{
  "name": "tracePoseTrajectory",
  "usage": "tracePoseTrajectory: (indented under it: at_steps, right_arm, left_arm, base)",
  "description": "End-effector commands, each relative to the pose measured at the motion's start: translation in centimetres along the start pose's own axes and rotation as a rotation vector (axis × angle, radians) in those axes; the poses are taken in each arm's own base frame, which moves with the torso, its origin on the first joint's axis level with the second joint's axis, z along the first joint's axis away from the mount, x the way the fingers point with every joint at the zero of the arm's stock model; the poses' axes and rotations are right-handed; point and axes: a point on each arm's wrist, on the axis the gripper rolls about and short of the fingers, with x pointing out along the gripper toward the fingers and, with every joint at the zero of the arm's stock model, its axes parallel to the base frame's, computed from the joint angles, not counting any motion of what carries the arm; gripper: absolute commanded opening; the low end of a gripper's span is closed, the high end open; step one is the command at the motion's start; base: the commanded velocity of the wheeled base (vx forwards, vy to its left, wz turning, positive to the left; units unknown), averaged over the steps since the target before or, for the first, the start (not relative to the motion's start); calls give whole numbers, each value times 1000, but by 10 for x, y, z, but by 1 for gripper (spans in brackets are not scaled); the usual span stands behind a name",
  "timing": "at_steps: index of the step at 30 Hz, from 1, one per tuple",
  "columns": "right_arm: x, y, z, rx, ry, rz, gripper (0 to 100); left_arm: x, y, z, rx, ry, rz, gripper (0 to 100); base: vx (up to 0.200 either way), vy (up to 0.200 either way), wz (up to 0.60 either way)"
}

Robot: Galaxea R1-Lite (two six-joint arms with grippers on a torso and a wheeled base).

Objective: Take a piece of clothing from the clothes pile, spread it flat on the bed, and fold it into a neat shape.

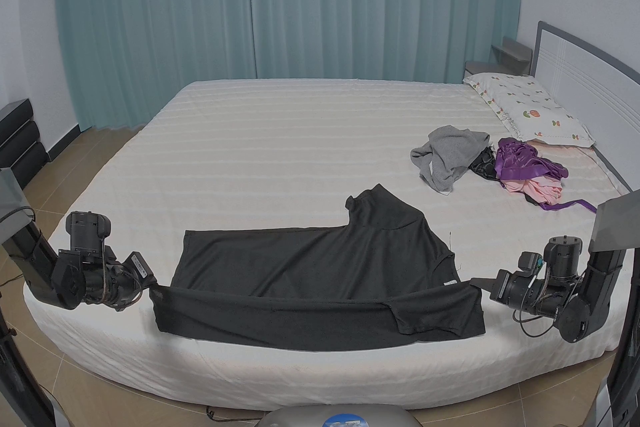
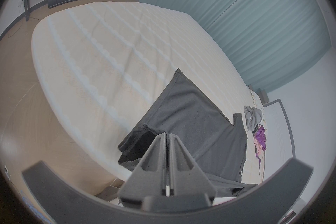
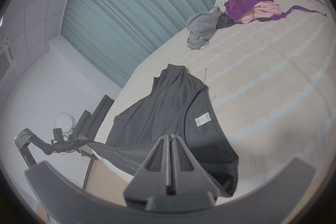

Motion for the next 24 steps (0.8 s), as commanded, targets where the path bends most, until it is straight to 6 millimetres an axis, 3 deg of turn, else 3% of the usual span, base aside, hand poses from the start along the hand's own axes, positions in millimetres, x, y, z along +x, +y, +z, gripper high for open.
tracePoseTrajectory:
  at_steps: [1,12,24]
  right_arm:
    - [-20,12,4,-12,-20,27,0]
    - [-41,19,-1,-20,-6,82,0]
    - [-63,21,-17,-22,-8,74,0]
  left_arm:
    - [-21,3,-1,-5,-28,-8,0]
    - [-44,10,-17,24,-12,-5,0]
    - [-52,19,-27,27,2,25,0]
  base:
    - [0,0,0]
    - [0,0,0]
    - [0,0,0]
